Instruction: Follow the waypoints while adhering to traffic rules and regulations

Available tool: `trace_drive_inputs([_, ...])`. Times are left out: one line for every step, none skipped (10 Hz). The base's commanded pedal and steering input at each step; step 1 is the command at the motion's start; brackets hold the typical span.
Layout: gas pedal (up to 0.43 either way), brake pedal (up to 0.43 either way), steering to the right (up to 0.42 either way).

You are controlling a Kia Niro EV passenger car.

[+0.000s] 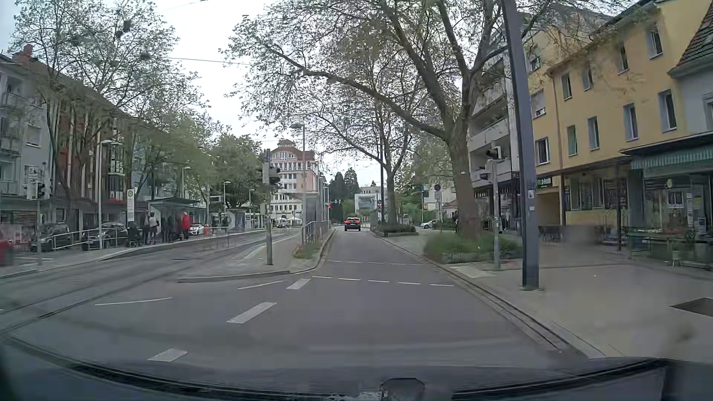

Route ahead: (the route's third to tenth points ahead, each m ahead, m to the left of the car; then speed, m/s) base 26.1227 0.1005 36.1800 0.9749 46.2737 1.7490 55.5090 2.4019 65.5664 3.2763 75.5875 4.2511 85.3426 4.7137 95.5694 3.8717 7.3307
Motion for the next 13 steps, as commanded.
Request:
trace_drive_inputs([0.000, 0.000, 0.002])
trace_drive_inputs([0.000, 0.000, -0.003])
trace_drive_inputs([0.000, 0.000, -0.004])
trace_drive_inputs([0.000, 0.000, -0.004])
trace_drive_inputs([0.000, 0.000, -0.004])
trace_drive_inputs([0.000, 0.000, -0.004])
trace_drive_inputs([0.000, 0.000, -0.005])
trace_drive_inputs([0.000, 0.000, -0.010])
trace_drive_inputs([0.000, 0.000, -0.016])
trace_drive_inputs([0.000, 0.000, -0.022])
trace_drive_inputs([0.000, 0.000, -0.023])
trace_drive_inputs([0.000, 0.000, -0.023])
trace_drive_inputs([0.000, 0.000, -0.025])
